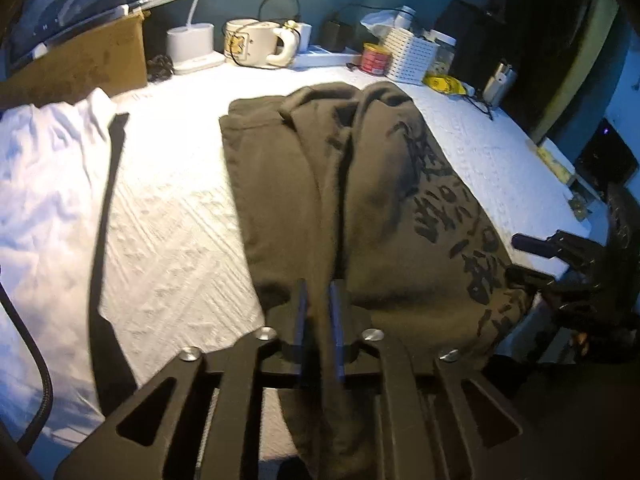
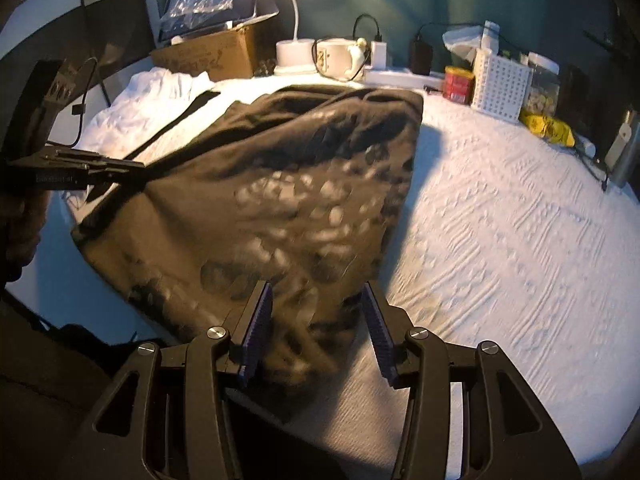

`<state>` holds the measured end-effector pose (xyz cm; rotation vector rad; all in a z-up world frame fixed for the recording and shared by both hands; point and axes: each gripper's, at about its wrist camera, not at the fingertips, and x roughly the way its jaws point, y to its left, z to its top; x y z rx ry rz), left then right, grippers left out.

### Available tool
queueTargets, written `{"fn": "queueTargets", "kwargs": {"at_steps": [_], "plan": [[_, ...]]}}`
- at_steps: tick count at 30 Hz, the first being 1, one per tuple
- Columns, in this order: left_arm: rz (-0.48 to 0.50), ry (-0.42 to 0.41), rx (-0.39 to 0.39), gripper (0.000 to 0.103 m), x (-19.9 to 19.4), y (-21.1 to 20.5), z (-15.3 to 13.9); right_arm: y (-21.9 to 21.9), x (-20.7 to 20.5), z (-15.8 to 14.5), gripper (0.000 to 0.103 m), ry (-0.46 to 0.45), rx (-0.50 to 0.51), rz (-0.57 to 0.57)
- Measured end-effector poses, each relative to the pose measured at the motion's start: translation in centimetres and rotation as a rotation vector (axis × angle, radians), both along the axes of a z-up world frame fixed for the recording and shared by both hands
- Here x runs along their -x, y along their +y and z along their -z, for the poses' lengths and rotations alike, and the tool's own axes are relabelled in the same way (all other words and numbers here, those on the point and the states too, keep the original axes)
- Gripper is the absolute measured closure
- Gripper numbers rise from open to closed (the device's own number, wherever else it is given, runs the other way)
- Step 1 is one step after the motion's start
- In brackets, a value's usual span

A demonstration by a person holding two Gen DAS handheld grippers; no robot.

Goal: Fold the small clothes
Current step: 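Pinch the folded shirt with the left tool and release it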

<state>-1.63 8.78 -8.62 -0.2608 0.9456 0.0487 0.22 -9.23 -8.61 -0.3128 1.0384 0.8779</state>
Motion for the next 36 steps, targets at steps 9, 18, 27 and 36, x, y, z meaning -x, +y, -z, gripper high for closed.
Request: {"fn": "queueTargets", "kwargs": {"at_steps": [9,18,27,36], "plan": [[-0.019,-0.048,-0.049,0.067,-3.9,1.3,-1.4,1.1,-4.5,-0.8,0.053,-0.008,-0.007,0.055],[0.009,-0.085,-0.076,0.067,-9.3,2.5,-1.7,1.8,-8.6,-0.2,0.053,0.001,0.0,0.102],[0.034,-0.1,-0.103,0.067,-14.3,3.9,-0.9,2.7,-12.1,0.8,0.053,0.007,0.012,0.142],[0.121,-0.082,-0.145,0.067,-18.6,3.7,0.4,3.5,-15.2,1.9,0.053,0.017,0.018,0.175]]}}
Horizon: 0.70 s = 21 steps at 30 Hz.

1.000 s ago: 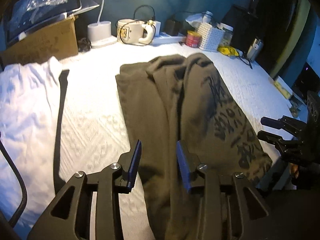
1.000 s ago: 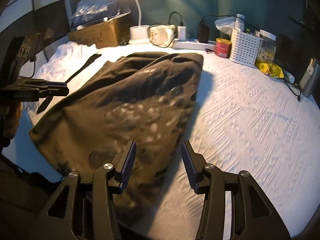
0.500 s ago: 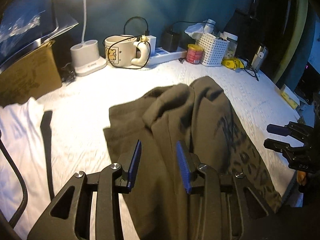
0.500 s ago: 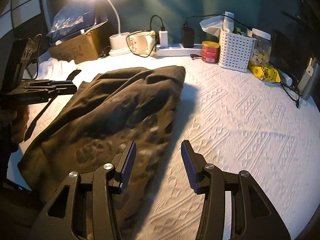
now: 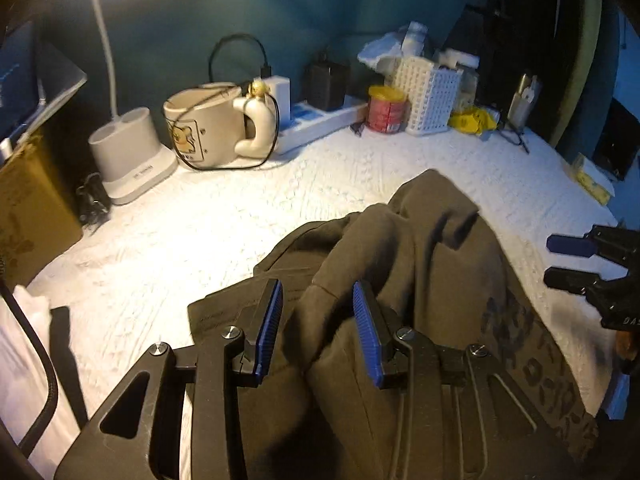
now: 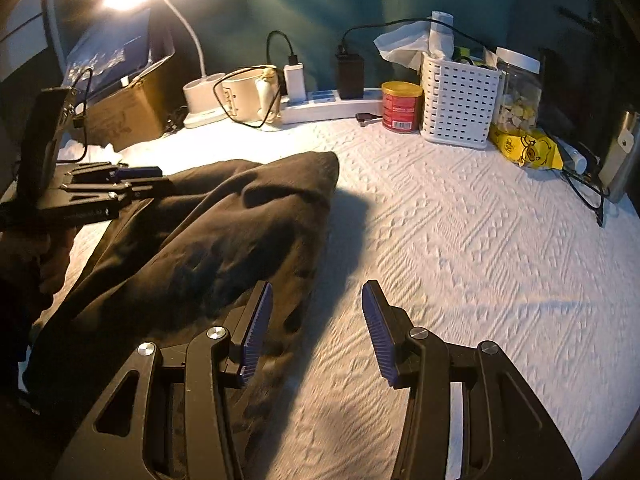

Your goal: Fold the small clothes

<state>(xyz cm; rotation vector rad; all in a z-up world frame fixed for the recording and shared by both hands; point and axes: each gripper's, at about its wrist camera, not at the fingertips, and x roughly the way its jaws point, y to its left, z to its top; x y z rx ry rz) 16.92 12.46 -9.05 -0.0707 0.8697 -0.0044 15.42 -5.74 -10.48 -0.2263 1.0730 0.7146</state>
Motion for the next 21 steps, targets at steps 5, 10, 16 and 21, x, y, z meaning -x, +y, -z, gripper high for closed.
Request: {"fn": "queueTargets", "kwargs": {"at_steps": [5,10,16,21], "plan": [[0.054,0.034,0.008,0.067,-1.2,-0.1,0.9,0.3,-2.0,0.5,0.053,0.004,0.0,0.019],[0.087,0.002,0.023,0.095,-1.1,0.0,1.1,0.7,-4.2,0.9,0.053,0.004,-0.001,0.046],[0.032,-0.123,0.036,0.097,1.4,1.9,-2.7,1.8,-7.1,1.1,0.053,0.011,-0.019,0.065],[-0.001,-0.144,0.056,0.097,2.4,3.6,-3.5,3.3,-9.5,2.3,0.053,0.066,-0.047,0.089]]}}
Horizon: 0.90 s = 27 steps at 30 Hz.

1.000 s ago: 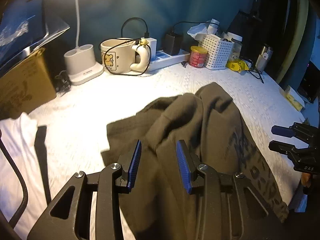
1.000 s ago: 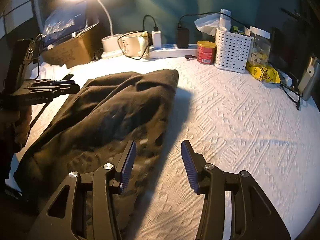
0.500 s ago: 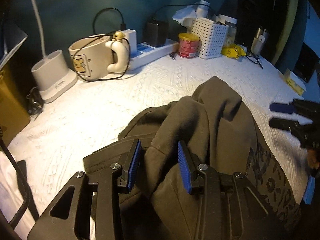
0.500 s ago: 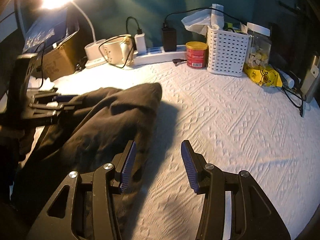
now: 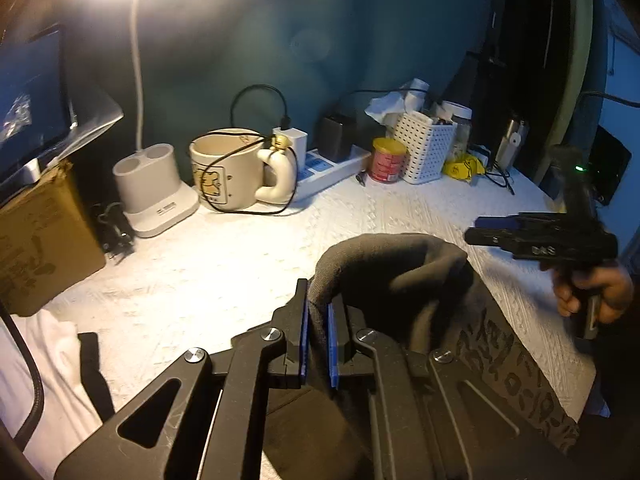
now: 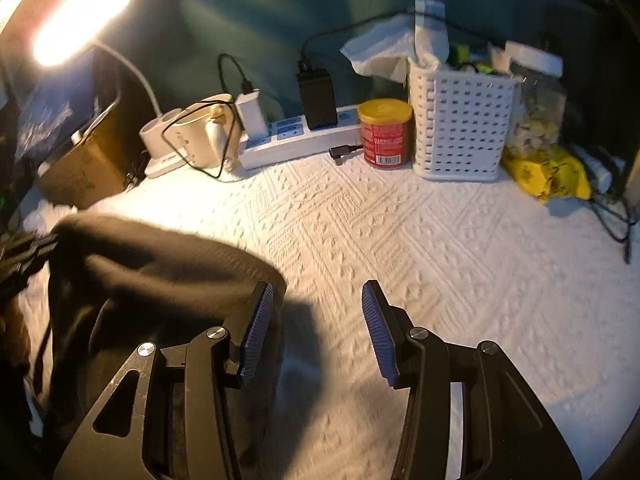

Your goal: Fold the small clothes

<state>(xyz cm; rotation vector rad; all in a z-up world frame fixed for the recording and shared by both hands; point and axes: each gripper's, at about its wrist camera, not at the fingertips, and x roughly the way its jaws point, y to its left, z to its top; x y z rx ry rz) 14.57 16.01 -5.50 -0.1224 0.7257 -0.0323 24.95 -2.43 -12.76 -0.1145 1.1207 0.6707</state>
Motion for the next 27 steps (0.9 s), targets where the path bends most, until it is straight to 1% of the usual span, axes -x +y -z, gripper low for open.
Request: {"fn": "queueTargets", "kwargs": {"at_steps": [2,6,10,13,17,20,22,23,24,25,27], "plan": [[-0.013,0.013,0.002,0.097,-0.1,0.4,0.6,0.6,-0.9,0.7,0.053,0.033,-0.014,0.017],[-0.037,0.039,0.022,0.097,0.0,1.5,1.6,1.7,-1.4,1.8,0.053,0.09,-0.046,0.003],[-0.055,0.065,0.041,0.097,0.5,2.1,2.6,2.2,-1.8,3.6,0.054,0.202,-0.094,0.0],[-0.06,0.079,0.056,0.097,0.7,2.3,3.1,2.3,-2.0,4.0,0.054,0.268,-0.127,0.014],[-0.042,0.074,0.058,0.097,0.7,2.1,3.0,1.8,-2.3,3.7,0.054,0.315,-0.157,0.034],[-0.033,0.07,0.062,0.097,0.7,2.1,3.0,1.8,-2.0,3.6,0.054,0.352,-0.176,0.005],[-0.03,0.073,0.068,0.097,0.7,2.2,3.2,2.3,-1.6,3.7,0.054,0.352,-0.194,-0.026],[-0.03,0.079,0.072,0.097,0.7,2.3,3.4,2.7,-1.3,3.8,0.059,0.341,-0.211,-0.036],[-0.031,0.083,0.074,0.097,0.6,2.4,3.6,2.9,-1.3,3.9,0.068,0.339,-0.219,-0.041],[-0.034,0.091,0.079,0.097,0.5,2.5,3.8,3.3,-1.3,4.0,0.079,0.335,-0.219,-0.048],[-0.034,0.092,0.084,0.097,0.3,2.6,3.9,3.4,-1.7,3.8,0.09,0.324,-0.24,-0.041]]}}
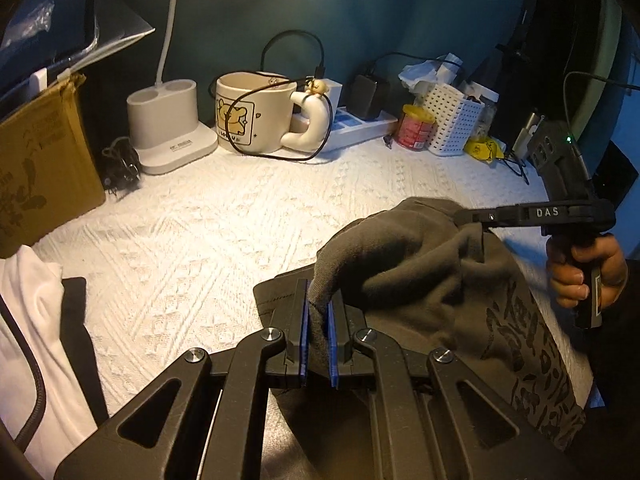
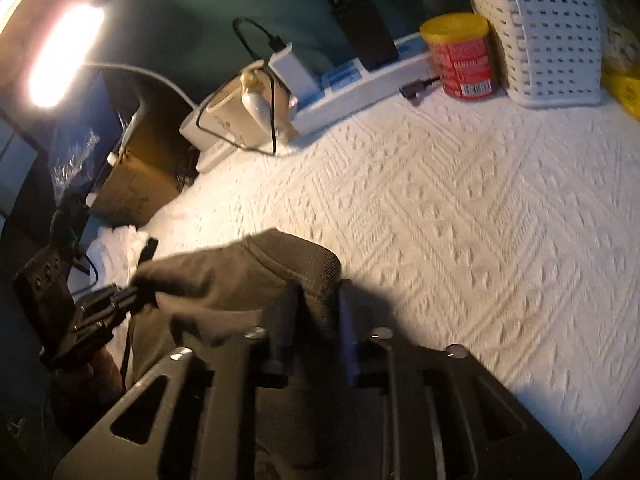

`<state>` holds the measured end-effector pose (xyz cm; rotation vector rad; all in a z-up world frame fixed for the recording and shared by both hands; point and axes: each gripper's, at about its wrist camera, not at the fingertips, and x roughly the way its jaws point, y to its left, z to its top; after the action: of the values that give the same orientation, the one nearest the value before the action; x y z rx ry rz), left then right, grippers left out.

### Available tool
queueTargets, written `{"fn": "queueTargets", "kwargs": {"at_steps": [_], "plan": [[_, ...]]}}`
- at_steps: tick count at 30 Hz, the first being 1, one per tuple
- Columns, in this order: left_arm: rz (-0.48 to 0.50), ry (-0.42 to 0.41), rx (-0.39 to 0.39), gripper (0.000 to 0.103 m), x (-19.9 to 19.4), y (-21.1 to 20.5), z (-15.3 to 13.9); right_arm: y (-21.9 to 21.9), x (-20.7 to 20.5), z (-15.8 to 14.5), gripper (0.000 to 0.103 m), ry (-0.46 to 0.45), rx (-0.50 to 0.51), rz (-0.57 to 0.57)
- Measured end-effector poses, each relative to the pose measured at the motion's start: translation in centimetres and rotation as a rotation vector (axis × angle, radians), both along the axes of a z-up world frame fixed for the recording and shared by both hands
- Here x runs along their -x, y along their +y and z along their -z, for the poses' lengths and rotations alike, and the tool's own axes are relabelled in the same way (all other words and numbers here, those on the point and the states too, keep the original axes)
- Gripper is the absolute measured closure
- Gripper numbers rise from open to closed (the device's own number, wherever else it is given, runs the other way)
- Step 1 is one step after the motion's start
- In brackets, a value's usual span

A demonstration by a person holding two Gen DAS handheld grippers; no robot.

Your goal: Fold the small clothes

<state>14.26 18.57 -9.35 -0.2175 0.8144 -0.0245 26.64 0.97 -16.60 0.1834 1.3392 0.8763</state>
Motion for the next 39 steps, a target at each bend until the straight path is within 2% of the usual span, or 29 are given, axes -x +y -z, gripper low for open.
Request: {"fn": "queueTargets", "kwargs": {"at_steps": [6,9,13,16,18,22,23,29,39], "plan": [[0.002,-0.008,0.006,0.096,-0.9,0.0,-0.3,0.4,-2.2,-2.4,0.092,-0.137,-0.052,0.035],[-0.024,0.032,0.017,0.096,-1.6,0.5,1.0,1.4,-2.4,-1.6,0.092,-0.167,-0.008,0.007],[-0.042,0.062,-0.028,0.096,-1.5,0.2,2.1,2.0,-1.6,-0.7,0.09,-0.207,0.065,-0.025],[-0.055,0.063,-0.035,0.094,-1.2,0.3,2.2,2.2,-0.9,-1.1,0.072,-0.27,0.148,-0.044],[-0.081,0.071,-0.023,0.092,-1.0,0.7,2.1,2.0,-0.4,-1.5,0.068,-0.316,0.197,-0.042],[-0.099,0.071,0.031,0.09,-0.3,1.2,1.4,0.5,0.5,-2.4,0.068,-0.329,0.211,-0.028],[-0.106,0.068,0.027,0.088,0.0,1.2,1.1,0.0,0.8,-2.6,0.068,-0.331,0.217,-0.02],[-0.111,0.024,0.017,0.087,2.2,0.1,-0.6,-2.5,3.1,-3.8,0.068,-0.336,0.236,0.011],[-0.022,0.038,0.071,0.087,6.2,-4.1,-0.9,-4.6,7.7,-6.3,0.068,-0.367,0.223,0.009]]}}
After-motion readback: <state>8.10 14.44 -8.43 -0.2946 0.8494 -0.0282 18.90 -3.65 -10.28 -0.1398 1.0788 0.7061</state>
